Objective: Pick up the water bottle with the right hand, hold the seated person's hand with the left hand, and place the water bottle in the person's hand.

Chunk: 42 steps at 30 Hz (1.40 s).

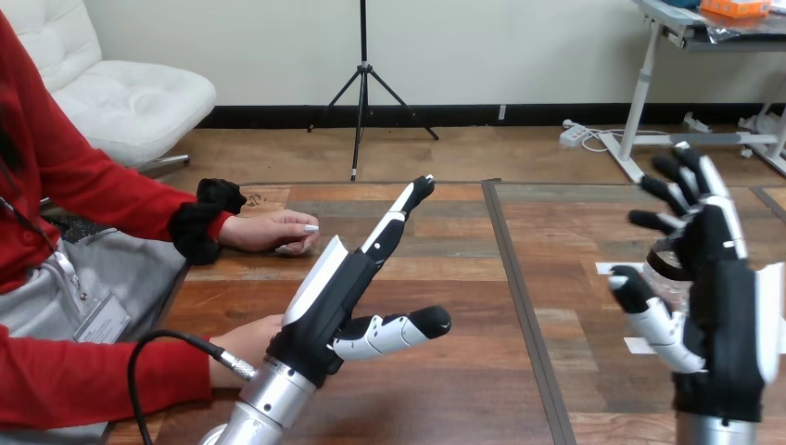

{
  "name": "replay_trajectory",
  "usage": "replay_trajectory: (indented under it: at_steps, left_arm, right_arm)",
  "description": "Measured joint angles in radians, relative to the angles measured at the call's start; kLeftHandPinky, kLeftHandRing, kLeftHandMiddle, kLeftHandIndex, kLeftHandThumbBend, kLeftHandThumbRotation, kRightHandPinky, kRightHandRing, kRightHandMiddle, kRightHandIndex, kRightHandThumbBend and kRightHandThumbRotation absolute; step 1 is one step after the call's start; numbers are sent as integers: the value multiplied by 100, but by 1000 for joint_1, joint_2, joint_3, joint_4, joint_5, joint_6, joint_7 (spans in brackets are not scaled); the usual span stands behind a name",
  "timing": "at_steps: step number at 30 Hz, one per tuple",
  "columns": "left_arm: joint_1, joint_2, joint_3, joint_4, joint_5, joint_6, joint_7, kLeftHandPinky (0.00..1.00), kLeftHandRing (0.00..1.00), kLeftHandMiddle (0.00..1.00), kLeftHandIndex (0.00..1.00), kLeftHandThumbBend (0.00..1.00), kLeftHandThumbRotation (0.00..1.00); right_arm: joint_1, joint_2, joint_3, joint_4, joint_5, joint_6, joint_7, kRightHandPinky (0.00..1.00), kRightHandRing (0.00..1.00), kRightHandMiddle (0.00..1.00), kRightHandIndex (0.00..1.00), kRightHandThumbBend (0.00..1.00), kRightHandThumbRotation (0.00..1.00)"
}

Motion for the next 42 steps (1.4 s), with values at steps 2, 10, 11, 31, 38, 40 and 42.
replay_trajectory:
  at_steps: [2, 10, 11, 31, 38, 40, 42]
  left_arm:
    - [0, 0, 2, 0, 0, 0, 0, 100, 100, 100, 100, 100, 84]
    - [0, 0, 8, 0, -2, 0, -8, 100, 100, 100, 100, 100, 84]
    - [0, 0, 9, 0, -2, 0, -9, 100, 100, 100, 100, 100, 84]
    - [3, 0, 11, 3, -66, 0, -83, 100, 100, 100, 100, 100, 82]
    - [6, 0, 12, 3, -74, 0, -98, 100, 100, 100, 100, 100, 82]
    - [7, 1, 12, 3, -76, 0, -103, 100, 100, 100, 100, 100, 82]
    - [8, 1, 12, 3, -79, 0, -110, 100, 100, 100, 100, 100, 82]
  right_arm:
    - [0, 0, -5, -4, 5, -4, 0, 71, 84, 88, 90, 100, 70]
    - [0, 0, -36, -9, 2, -23, -15, 71, 84, 88, 90, 100, 70]
    - [0, 0, -39, -9, 2, -25, -17, 71, 84, 88, 90, 100, 70]
    - [-19, -19, -112, 66, 28, -51, -44, 69, 84, 87, 90, 100, 68]
    - [-46, -26, -130, 146, 73, -51, -41, 70, 86, 88, 92, 100, 66]
    - [-54, -31, -134, 170, 84, -51, -39, 70, 87, 89, 92, 100, 66]
    - [-62, -37, -140, 193, 88, -51, -38, 71, 87, 90, 92, 100, 66]
